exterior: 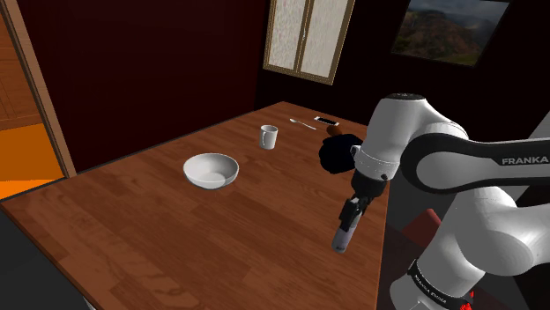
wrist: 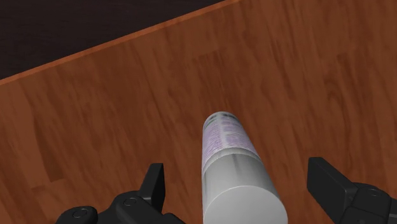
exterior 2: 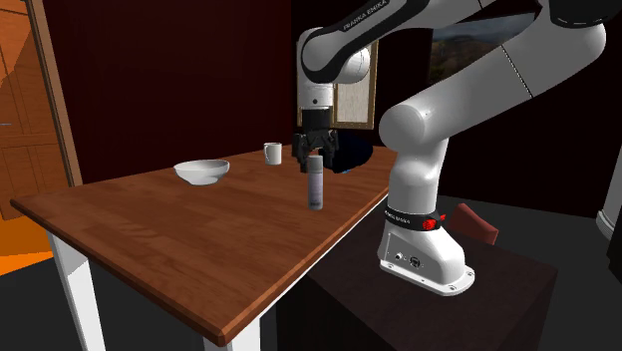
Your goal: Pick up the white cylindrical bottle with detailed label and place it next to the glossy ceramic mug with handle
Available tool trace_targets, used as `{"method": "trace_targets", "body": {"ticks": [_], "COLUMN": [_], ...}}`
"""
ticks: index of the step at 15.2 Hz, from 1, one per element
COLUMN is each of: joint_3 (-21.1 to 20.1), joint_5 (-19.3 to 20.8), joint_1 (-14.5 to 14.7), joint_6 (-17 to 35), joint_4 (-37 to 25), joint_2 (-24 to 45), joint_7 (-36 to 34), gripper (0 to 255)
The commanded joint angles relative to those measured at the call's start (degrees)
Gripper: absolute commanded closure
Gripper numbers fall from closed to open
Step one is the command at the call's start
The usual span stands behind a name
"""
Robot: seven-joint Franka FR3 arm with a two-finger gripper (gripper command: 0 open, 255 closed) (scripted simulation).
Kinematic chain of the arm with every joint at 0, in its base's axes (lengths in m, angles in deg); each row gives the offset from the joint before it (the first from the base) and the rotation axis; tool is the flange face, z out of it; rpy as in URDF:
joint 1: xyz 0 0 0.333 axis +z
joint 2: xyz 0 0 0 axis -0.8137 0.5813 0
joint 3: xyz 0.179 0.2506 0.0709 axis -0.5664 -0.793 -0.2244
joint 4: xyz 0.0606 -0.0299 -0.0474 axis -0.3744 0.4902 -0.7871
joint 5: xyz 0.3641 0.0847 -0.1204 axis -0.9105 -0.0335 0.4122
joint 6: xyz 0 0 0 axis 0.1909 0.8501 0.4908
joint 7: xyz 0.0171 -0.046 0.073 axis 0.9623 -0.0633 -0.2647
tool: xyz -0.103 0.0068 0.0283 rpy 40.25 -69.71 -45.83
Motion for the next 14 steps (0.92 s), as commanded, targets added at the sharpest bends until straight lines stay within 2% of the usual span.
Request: {"method": "trace_targets", "body": {"ticks": [1, 10, 14], "joint_3": [0.00, 0.00, 0.99], "joint_5": [0.00, 0.00, 1.11], "joint_1": [0.00, 0.00, -0.54], "joint_6": [0.00, 0.02, -3.91], "joint_4": [0.00, 0.01, -2.46], "joint_2": [0.00, 0.00, -1.52], "joint_7": [0.00, 0.00, 0.02], "gripper": [255, 255, 255]}}
